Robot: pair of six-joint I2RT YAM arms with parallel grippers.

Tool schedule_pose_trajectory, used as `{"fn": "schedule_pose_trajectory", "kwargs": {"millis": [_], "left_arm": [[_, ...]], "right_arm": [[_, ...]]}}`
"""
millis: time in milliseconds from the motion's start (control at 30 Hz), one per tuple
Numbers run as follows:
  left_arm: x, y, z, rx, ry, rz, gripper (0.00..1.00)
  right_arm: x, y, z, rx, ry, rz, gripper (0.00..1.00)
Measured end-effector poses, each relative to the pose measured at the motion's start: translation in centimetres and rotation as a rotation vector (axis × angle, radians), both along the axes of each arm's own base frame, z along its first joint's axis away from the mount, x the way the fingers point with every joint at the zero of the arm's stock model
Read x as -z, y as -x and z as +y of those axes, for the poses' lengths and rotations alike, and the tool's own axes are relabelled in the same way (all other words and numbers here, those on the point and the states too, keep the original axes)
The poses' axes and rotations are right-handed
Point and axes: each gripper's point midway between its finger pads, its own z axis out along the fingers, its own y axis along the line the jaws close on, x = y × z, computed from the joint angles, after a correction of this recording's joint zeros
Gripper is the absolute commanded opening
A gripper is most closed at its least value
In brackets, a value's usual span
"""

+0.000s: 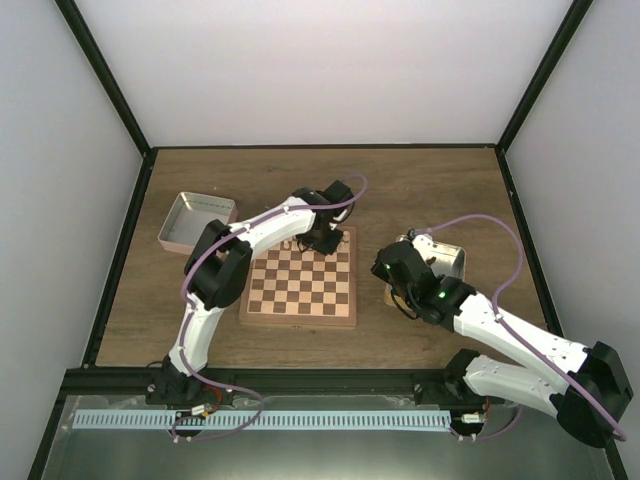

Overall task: Set up the chess pieces on the board
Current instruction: Place the chess piece on the chessboard.

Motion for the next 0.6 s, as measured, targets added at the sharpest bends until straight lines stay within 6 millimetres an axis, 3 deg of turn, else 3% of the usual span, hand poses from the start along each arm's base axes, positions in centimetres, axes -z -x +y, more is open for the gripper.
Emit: {"fn": "schedule_pose_trajectory", "kwargs": {"millis": [233, 400, 600], "left_arm": [[-1.8, 0.6, 0.5, -0.003, 0.021, -0.016, 0.25], [-5.6, 1.2, 0.9, -0.014, 0.089, -0.082, 0.28], [-10.6, 1.9, 1.3, -0.051, 0.254, -0.211, 0.34]], "right_arm": [[-0.1, 0.0, 0.3, -0.017, -0.001, -0.006, 0.14], [-1.3, -0.4, 1.8, -0.116, 0.005, -0.069, 0.15], [-3.9, -0.6, 5.2, -0.342, 0.026, -0.239, 0.15]]}}
